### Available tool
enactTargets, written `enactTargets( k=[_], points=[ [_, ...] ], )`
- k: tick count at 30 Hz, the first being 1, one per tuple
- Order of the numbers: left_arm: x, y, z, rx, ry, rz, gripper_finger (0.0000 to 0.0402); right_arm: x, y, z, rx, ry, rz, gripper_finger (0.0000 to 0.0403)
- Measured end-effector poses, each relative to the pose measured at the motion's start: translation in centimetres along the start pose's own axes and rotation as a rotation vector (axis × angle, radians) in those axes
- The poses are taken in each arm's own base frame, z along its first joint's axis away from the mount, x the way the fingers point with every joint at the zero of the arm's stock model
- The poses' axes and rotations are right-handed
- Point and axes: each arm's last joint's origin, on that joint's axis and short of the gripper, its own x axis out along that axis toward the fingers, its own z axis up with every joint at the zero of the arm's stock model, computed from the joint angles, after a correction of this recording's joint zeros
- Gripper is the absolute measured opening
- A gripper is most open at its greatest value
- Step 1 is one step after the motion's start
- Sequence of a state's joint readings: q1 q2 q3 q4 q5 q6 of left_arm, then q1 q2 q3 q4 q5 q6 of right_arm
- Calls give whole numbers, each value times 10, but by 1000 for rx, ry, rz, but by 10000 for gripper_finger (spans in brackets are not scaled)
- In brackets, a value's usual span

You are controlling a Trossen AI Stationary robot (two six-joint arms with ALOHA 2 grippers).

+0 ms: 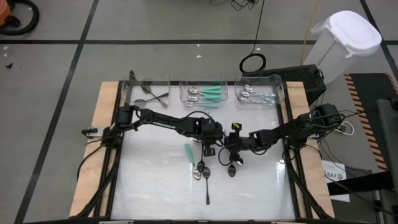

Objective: Sort silverware by color (type)
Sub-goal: Put the black spoon into the left transparent bin

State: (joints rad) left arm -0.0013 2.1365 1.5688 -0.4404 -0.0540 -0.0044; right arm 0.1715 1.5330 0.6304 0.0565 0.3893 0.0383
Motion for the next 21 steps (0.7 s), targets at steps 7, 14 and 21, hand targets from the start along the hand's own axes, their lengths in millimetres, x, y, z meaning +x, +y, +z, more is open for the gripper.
enactTargets(
  k=[7,14,21],
  points=[
    [0,-1,0,1,0,-1,1,0,0,0,-19,1,0,15],
    [0,-3,-1,0,10,-3,15,-1,1,-1,-62,13,3,5],
    [-18,-6,2,-44,125,18,80,-12,4,-3,-122,29,-71,3]
  ],
)
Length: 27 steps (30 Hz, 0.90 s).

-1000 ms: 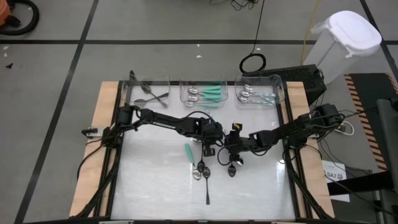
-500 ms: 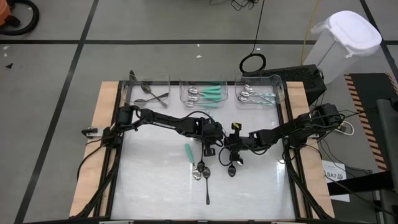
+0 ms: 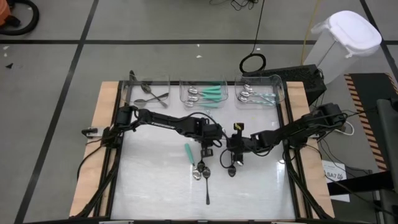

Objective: Sort silverware by color (type)
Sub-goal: Put the black spoon into the left transparent bin

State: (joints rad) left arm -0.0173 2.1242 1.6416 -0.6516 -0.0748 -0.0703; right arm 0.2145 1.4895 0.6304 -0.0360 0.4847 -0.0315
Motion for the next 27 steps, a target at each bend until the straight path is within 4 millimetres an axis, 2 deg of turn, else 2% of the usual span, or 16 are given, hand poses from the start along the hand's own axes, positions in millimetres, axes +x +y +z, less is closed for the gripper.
enactTargets(
  k=[7,17,20,27],
  points=[
    [-15,-4,3,-29,35,131,101,-21,8,0,-119,-23,-56,2],
    [-55,-19,10,54,-73,108,102,-41,25,1,-369,-64,-227,1],
    [-62,-19,13,65,-108,106,102,-47,29,4,-413,-84,-282,1],
    [-63,-19,17,68,-146,75,113,-54,36,4,-507,-92,-374,1]
  ],
)
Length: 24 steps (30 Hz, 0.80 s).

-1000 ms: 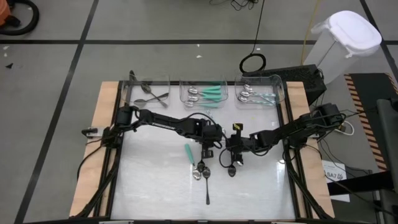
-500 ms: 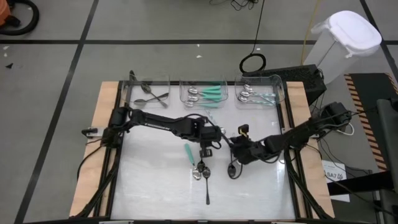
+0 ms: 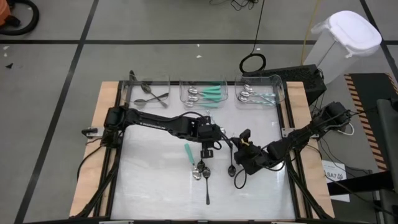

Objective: Sort silverware by color (type)
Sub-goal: Put the black spoon into the left transparent bin

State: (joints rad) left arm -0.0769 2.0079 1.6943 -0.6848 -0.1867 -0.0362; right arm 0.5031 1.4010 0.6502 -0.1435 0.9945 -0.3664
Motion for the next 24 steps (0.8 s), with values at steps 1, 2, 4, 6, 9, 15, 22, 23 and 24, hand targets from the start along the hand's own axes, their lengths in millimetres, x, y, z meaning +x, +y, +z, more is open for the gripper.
enactTargets(
  k=[1,2,4,6,9,15,22,23,24],
  points=[
    [0,0,1,1,-6,-1,119,0,0,0,-8,-1,-1,1],
    [0,0,1,3,-7,-1,128,-1,0,0,-14,-2,-3,1],
    [0,0,1,3,-8,-2,146,-1,1,0,-23,-4,-5,1],
    [0,0,1,2,-6,-5,166,-2,0,0,-26,4,-32,1],
    [0,1,0,-28,0,-34,189,-4,0,1,-43,9,-71,1],
    [2,12,0,-65,9,-97,200,-10,2,4,-79,0,-122,2],
    [5,25,0,-92,13,-147,200,-18,2,8,-116,-4,-221,3],
    [5,25,0,-93,13,-153,200,-19,2,8,-118,0,-234,3],
    [5,25,0,-92,13,-155,200,-20,2,8,-121,3,-240,3]
  ],
)
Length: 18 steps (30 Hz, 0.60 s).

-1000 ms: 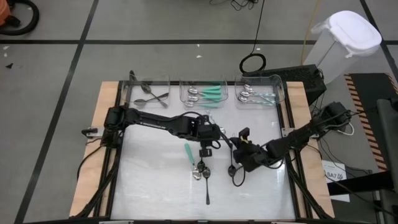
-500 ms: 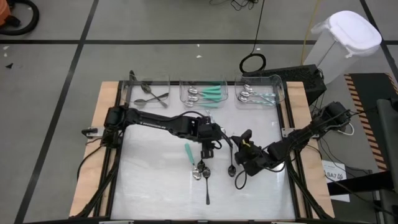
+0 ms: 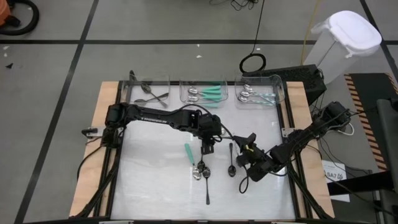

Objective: Sort silverware by color (type)
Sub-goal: Put the black spoon into the left transparent bin

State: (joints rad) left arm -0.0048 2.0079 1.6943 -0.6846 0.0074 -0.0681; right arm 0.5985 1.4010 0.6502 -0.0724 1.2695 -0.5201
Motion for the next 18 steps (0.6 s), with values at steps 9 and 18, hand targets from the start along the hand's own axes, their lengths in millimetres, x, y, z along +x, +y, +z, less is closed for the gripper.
enactTargets(
  k=[9,18],
  points=[
    [0,-2,0,17,-3,-1,181,-1,0,0,-6,2,-7,3],
    [-1,-2,2,21,-25,-1,140,-1,0,0,-5,2,-7,3]
  ],
)
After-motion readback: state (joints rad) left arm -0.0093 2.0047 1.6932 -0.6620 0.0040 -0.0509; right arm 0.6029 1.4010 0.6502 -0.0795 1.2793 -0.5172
